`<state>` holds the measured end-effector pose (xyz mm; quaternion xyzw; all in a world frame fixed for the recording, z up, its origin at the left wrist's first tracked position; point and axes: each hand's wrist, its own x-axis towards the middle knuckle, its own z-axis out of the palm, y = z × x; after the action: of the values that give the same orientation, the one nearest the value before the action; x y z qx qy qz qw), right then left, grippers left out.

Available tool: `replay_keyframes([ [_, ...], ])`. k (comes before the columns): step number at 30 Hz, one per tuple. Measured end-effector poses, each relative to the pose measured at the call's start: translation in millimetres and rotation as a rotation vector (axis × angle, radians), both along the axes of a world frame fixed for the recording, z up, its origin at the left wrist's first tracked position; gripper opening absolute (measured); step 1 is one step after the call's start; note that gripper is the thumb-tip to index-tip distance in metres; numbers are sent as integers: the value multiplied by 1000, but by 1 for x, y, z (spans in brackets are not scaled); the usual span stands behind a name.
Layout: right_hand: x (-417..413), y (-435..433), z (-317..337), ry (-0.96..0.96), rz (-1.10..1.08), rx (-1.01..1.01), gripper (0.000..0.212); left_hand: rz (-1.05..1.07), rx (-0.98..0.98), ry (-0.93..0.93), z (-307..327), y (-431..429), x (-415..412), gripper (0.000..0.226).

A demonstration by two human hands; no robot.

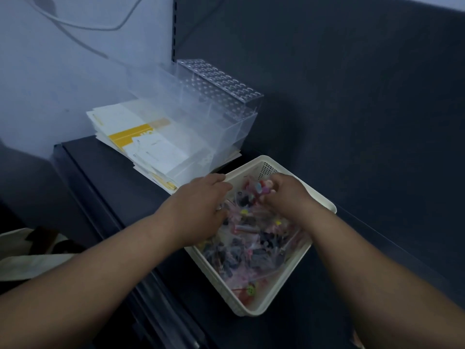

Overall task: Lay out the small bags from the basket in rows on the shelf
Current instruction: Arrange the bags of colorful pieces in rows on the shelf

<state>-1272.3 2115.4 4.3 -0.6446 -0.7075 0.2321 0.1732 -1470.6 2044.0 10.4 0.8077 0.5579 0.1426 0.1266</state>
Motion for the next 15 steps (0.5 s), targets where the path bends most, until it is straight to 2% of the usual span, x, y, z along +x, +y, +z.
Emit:
replay_keyframes([
  [2, -7, 4, 3, -23, 44, 29, 31, 7, -9, -11, -1, 2, 1, 57],
  [5, -17, 12, 0, -125, 79, -70, 65, 12, -12, -39, -1, 5, 3, 57],
  [6, -19, 15, -4, -174, 83, -107, 68, 14, -4, -47, -1, 6, 4, 56],
  [8, -19, 20, -13, -255, 89, -122, 51, 13, 15, -63, 1, 7, 6, 52],
  [11, -14, 22, -14, -221, 37, -66, 11, 4, 27, -76, 2, 7, 6, 53],
  [13, -8, 20, -12, -39, -11, -80, 18, 3, 45, -97, 2, 7, 5, 52],
  [15, -4, 14, -4, 281, -99, -158, 16, 14, 71, -128, 4, 6, 6, 51],
])
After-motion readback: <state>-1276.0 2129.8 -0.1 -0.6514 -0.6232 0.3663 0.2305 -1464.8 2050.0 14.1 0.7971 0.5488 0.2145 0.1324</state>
